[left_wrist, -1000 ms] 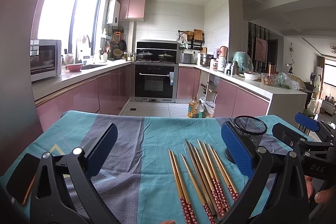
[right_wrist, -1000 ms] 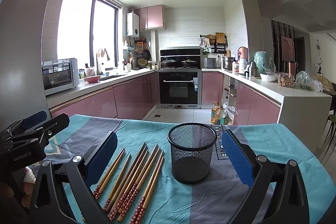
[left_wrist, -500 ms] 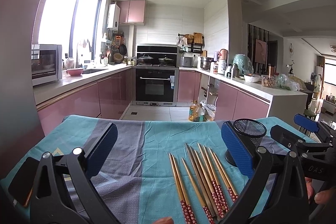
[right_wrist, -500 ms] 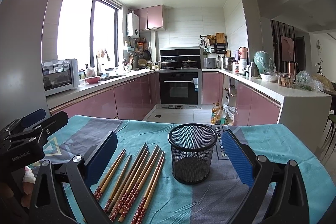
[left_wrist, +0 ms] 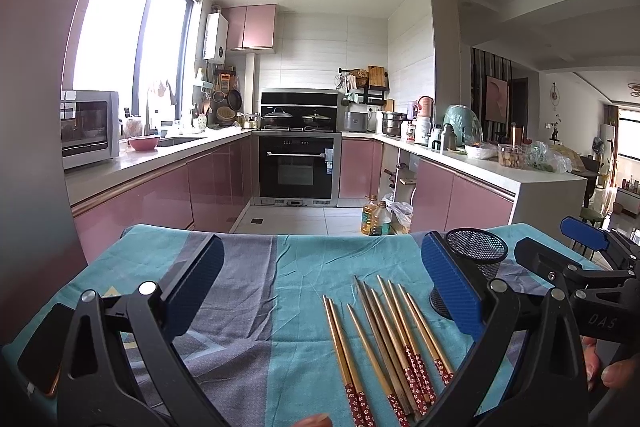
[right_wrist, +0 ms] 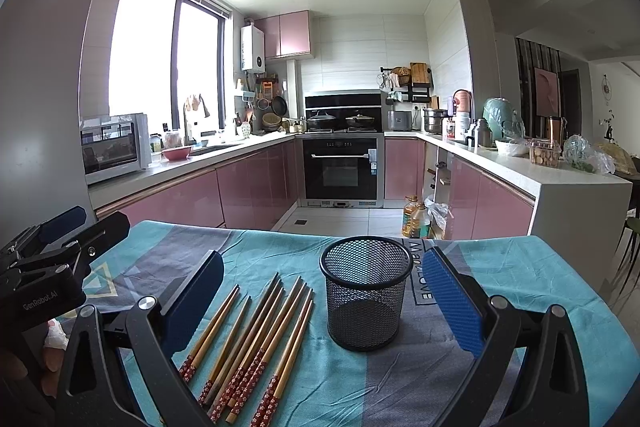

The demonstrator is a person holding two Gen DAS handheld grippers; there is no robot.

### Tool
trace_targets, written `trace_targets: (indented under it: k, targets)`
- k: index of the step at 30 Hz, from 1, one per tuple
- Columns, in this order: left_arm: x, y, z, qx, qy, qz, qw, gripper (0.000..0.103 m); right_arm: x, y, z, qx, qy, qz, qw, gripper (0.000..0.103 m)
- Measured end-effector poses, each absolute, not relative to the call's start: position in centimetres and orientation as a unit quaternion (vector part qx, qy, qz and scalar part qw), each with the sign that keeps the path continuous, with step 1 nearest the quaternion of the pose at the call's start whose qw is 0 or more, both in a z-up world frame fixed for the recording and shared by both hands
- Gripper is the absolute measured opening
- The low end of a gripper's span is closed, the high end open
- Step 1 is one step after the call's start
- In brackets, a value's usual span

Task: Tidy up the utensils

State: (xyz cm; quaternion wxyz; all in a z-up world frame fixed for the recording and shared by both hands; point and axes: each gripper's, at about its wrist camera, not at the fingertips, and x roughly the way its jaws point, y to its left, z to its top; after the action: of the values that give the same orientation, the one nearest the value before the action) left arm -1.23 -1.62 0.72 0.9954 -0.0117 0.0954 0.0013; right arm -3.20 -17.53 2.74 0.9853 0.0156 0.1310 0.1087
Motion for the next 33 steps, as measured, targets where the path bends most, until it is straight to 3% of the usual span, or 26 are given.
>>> trace_targets:
  k: [33]
  targets:
    - [-1.37,-1.60,0.83,-0.007,0.093,0.000,0.996,0.097,-3.03,-17.37,2.69,0.018,0.130,0.104,0.986,0.096]
